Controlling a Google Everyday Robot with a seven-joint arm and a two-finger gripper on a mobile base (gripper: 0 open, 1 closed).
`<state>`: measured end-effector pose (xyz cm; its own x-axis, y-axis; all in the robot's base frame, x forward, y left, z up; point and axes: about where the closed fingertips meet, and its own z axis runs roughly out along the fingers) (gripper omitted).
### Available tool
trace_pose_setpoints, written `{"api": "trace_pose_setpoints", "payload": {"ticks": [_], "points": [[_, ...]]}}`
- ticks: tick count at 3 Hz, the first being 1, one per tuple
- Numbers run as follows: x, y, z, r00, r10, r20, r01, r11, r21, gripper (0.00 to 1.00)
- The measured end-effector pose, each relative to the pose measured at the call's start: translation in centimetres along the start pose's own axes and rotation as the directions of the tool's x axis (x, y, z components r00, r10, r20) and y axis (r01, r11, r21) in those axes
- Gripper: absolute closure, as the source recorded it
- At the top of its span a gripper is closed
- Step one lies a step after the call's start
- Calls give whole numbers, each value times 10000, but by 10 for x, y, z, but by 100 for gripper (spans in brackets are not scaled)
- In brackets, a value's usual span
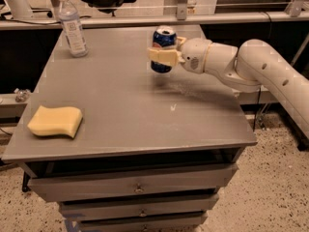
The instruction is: Move pepsi can near sponge
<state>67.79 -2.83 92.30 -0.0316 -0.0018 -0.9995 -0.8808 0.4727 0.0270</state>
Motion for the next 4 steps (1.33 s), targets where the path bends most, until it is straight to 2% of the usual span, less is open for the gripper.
{"api": "trace_pose_setpoints", "payload": {"ticks": [1,2,3,4], "points": [[4,66,13,9997,245,-73,-252,9906,-1341,100],[15,124,24,9993,179,-326,-254,9685,-2477,100],[23,170,38,9989,-101,-466,-60,9430,-3328,100],[27,209,55,9973,-611,-397,405,9179,-3947,100]]}}
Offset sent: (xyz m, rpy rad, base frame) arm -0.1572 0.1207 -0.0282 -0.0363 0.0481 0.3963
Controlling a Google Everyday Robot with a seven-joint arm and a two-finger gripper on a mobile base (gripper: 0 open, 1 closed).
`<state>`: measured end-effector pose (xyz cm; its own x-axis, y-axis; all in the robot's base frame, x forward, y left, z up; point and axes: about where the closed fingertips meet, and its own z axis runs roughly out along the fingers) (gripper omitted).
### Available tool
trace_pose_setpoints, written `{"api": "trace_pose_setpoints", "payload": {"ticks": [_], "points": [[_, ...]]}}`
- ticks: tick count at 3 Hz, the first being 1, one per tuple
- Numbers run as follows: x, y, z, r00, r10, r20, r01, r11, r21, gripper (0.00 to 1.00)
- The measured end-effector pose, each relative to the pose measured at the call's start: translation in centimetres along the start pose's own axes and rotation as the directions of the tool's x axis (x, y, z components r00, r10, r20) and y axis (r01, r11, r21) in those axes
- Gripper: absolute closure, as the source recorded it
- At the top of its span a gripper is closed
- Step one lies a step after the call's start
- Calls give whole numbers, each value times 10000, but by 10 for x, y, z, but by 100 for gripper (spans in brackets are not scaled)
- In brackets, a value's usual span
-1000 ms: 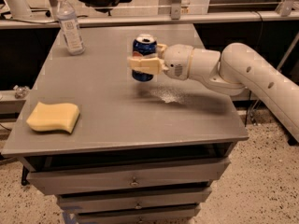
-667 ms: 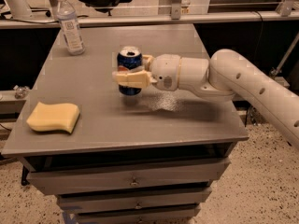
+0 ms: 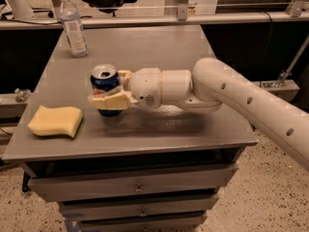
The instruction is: Move pepsi can near sponge
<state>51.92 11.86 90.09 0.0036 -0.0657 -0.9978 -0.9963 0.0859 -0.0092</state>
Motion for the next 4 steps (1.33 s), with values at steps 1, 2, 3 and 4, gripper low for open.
{"api": "trace_pose_setpoints", "payload": {"ticks": [1,2,3,4], "points": [[5,16,21,9992,-363,-151,357,9987,-375,100],[12,25,34,9976,-583,-371,562,9970,-532,84],[17,30,40,9966,-659,-501,630,9963,-589,61],[19,32,43,9962,-644,-584,608,9962,-625,38]]}}
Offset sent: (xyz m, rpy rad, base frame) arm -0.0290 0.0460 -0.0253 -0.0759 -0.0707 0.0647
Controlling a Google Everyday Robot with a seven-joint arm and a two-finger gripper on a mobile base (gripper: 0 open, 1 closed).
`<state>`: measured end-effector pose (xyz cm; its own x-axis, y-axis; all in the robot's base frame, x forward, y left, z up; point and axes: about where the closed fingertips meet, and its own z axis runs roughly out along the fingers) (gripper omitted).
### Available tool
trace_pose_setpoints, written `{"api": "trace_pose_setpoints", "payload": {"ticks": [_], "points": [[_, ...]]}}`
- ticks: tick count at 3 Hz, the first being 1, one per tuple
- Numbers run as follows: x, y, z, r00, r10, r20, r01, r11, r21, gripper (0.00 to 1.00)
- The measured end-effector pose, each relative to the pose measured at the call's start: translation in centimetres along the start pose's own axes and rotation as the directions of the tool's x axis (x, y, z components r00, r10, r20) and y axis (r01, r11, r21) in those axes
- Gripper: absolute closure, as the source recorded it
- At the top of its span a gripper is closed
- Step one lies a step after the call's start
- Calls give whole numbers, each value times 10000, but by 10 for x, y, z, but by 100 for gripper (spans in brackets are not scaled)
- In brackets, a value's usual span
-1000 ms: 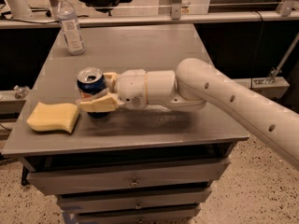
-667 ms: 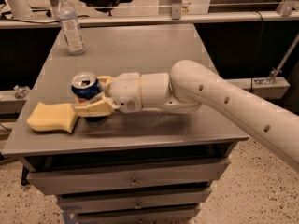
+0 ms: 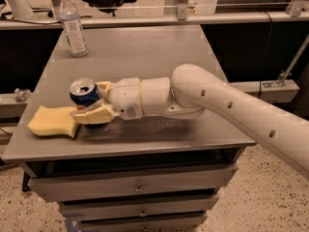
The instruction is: Move pepsi can near sponge
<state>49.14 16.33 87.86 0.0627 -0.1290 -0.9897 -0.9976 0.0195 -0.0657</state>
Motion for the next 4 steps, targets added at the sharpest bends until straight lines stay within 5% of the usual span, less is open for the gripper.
{"api": "trace_pose_setpoints", "payload": {"ticks": [2,4], "points": [[1,0,1,9999,159,-17,-159,9999,-31,0],[3,-29,-35,9975,694,127,-699,9966,429,0]]}}
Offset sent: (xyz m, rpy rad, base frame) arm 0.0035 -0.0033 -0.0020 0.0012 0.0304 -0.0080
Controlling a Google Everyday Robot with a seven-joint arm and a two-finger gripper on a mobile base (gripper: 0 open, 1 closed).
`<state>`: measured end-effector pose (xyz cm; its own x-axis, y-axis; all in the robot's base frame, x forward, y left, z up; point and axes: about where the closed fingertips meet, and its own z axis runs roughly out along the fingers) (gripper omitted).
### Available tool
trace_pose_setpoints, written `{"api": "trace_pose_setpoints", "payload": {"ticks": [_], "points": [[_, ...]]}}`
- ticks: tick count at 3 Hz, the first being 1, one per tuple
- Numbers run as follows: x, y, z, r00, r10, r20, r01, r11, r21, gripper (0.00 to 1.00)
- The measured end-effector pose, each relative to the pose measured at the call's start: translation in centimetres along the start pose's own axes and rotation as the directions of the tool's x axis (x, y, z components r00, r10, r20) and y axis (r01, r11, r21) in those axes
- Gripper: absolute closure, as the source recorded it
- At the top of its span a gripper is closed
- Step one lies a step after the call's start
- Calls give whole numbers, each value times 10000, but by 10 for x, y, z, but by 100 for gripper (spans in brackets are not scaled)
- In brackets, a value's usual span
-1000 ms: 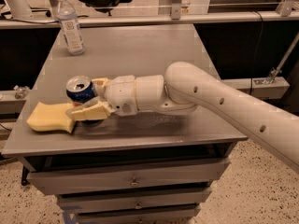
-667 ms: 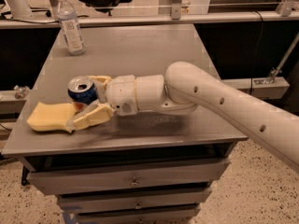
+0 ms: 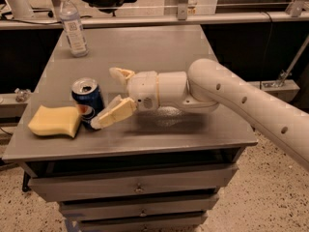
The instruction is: Move pepsi can near sponge
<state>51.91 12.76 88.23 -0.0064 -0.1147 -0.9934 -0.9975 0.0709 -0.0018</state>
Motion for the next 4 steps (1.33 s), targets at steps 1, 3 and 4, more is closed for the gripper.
{"api": "trace_pose_setpoints", "payload": {"ticks": [1,3,4], "points": [[7,-42,-51,10000,47,-79,-42,9982,595,0],[-8,-155,-181,9882,-1314,-792,1486,9478,2822,0],[-36,-169,-202,9824,-1742,-667,1865,9250,3310,0]]}}
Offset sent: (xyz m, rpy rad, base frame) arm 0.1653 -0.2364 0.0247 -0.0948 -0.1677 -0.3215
